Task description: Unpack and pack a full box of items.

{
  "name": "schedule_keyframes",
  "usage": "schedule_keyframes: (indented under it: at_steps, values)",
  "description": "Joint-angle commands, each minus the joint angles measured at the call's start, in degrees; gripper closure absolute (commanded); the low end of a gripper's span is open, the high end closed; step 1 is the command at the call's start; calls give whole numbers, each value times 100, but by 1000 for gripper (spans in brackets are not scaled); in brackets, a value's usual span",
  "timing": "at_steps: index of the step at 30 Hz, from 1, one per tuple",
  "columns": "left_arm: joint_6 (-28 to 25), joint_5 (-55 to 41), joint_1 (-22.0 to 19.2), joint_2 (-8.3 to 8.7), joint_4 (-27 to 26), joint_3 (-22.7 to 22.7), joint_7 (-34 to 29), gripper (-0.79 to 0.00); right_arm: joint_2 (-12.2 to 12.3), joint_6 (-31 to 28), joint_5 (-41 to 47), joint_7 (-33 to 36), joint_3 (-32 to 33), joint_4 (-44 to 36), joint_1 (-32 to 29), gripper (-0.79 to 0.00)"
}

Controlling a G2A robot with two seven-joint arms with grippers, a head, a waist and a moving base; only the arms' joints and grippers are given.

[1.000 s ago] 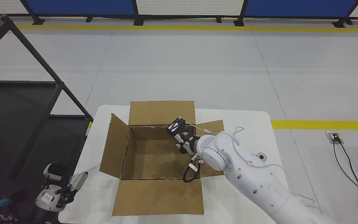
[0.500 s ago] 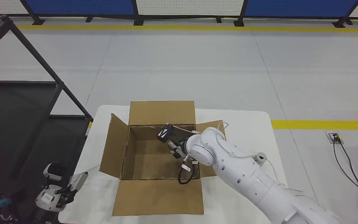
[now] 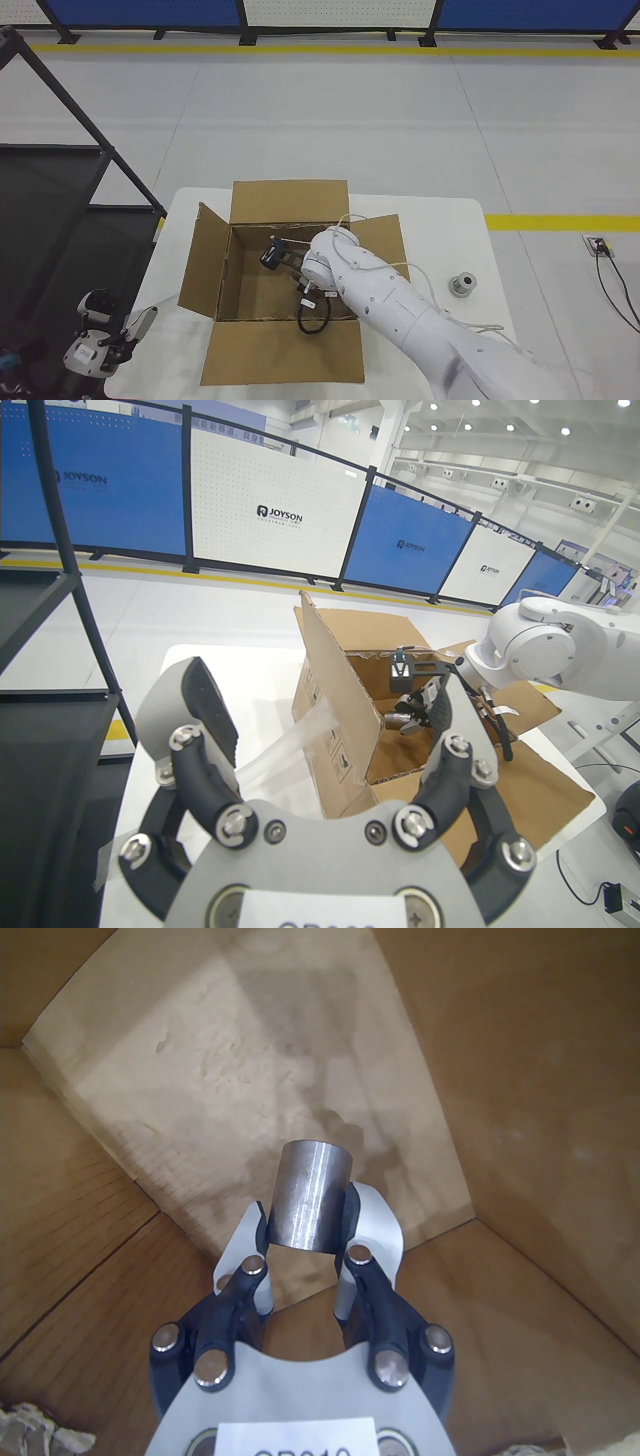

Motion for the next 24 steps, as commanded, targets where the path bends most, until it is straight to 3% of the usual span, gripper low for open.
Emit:
schedule_keyframes:
  at_steps: [1, 3, 6, 10, 24]
  values:
    - [0, -3, 0, 0, 0, 0, 0, -785, -135, -58, -2, -48, -30, 260, 23, 0]
    - [0, -3, 0, 0, 0, 0, 0, -785, -264, -110, -5, -107, -50, 502, 44, -25]
    - [0, -3, 0, 0, 0, 0, 0, -785, -419, -215, 2, -192, -55, 830, 69, -237]
    - [0, -3, 0, 0, 0, 0, 0, -785, -576, -342, -9, -244, -50, 1155, 100, -326]
    - [0, -3, 0, 0, 0, 0, 0, -785, -820, -594, -78, -511, 55, 1707, 231, -345]
